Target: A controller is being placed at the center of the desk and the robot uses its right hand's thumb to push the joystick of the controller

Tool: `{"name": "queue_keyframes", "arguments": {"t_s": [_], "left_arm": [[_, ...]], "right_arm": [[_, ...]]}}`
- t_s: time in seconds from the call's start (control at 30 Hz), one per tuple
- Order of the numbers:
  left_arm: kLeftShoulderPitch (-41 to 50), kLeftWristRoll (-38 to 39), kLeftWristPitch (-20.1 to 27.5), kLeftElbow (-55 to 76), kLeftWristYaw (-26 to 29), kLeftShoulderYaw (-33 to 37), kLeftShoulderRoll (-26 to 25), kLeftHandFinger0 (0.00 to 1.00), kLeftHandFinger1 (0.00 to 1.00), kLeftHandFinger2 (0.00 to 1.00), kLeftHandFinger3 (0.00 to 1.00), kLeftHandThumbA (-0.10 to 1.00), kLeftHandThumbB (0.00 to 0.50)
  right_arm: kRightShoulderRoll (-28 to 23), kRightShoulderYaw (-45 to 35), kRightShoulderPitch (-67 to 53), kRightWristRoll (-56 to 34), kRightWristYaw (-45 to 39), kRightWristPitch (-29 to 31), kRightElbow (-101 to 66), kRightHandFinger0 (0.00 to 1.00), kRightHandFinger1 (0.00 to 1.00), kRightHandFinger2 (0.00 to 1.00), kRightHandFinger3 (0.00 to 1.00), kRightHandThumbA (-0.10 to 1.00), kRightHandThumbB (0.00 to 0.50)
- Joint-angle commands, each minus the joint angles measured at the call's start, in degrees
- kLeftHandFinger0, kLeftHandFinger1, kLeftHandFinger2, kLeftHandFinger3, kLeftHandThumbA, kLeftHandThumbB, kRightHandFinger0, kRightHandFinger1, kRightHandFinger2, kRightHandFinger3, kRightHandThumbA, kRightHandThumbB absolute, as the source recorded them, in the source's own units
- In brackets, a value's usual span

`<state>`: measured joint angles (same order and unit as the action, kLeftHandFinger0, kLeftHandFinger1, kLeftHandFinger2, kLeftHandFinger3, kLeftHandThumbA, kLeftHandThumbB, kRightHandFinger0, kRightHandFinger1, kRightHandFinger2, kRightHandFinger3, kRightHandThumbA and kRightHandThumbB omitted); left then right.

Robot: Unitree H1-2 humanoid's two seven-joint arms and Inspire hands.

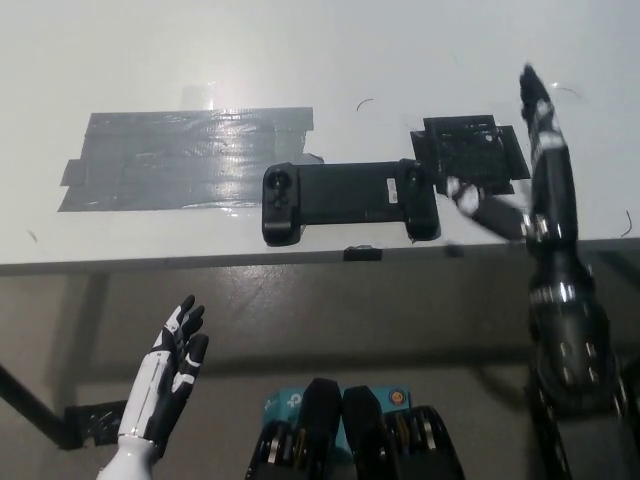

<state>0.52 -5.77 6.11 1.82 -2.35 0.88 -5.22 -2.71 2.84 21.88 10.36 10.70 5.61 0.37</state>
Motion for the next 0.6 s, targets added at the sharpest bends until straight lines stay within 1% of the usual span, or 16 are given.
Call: {"name": "queue_keyframes", "arguments": {"t_s": [0.0,0.1,0.2,0.23,0.27,0.37,0.4,0.47,0.57], "left_arm": [[-0.36,-0.26,1.2,2.2,-0.02,0.09,-0.62,1.0,1.0,1.0,1.0,0.9,0.014],[0.08,-0.44,1.31,1.91,-0.02,0.31,-0.49,1.0,1.0,1.0,1.0,0.9,0.017],[0.62,-0.67,0.9,2.24,0.01,0.37,-0.57,1.0,1.0,1.0,1.0,0.91,0.028],[1.04,-0.52,0.98,2.34,-0.01,0.45,-0.42,1.0,1.0,1.0,1.0,0.91,0.029],[1.2,-0.35,1.32,2.11,0.01,0.51,-0.29,1.0,1.0,1.0,1.0,0.89,0.026],[1.42,-0.36,1.55,1.92,0.07,0.6,-0.24,1.0,1.0,1.0,1.0,0.89,0.023],[1.82,-0.53,1.57,2.12,0.1,0.72,-0.21,1.0,1.0,1.0,1.0,0.89,0.014],[1.68,-0.91,1.58,1.93,0.22,0.89,-0.2,1.0,1.0,1.0,1.0,0.89,0.02],[1.84,-0.77,1.62,1.73,0.15,0.92,-0.39,1.0,1.0,1.0,1.0,0.89,0.02]], "right_arm": [[-2.86,4.52,-12.3,-0.61,-7.49,-1.54,-19.58,1.0,1.0,1.0,1.0,0.95,0.218],[-3.46,5.11,-16.64,-0.22,-7.23,0.96,-16.88,1.0,1.0,1.0,1.0,0.93,0.214],[-3.79,5.8,-18.23,-0.15,-7.2,1.85,-14.8,1.0,1.0,1.0,1.0,0.92,0.217],[-3.82,5.93,-19.01,-0.38,-7.36,1.55,-14.71,1.0,1.0,1.0,1.0,0.88,0.214],[-3.67,5.99,-19.89,-0.88,-7.57,0.96,-14.2,1.0,1.0,1.0,1.0,0.88,0.221],[-3.71,6.3,-20.94,-0.02,-7.56,2.49,-11.25,1.0,1.0,1.0,1.0,0.87,0.2],[-3.95,6.52,-21.38,0.46,-7.66,3.36,-9.51,1.0,1.0,1.0,1.0,0.87,0.187],[-4.19,6.52,-21.38,0.96,-7.77,3.73,-7.92,1.0,1.0,1.0,1.0,0.87,0.183],[-4.18,6.79,-21.41,1.05,-8.17,4.49,-4.57,1.0,1.0,1.0,1.0,0.84,0.157]]}}
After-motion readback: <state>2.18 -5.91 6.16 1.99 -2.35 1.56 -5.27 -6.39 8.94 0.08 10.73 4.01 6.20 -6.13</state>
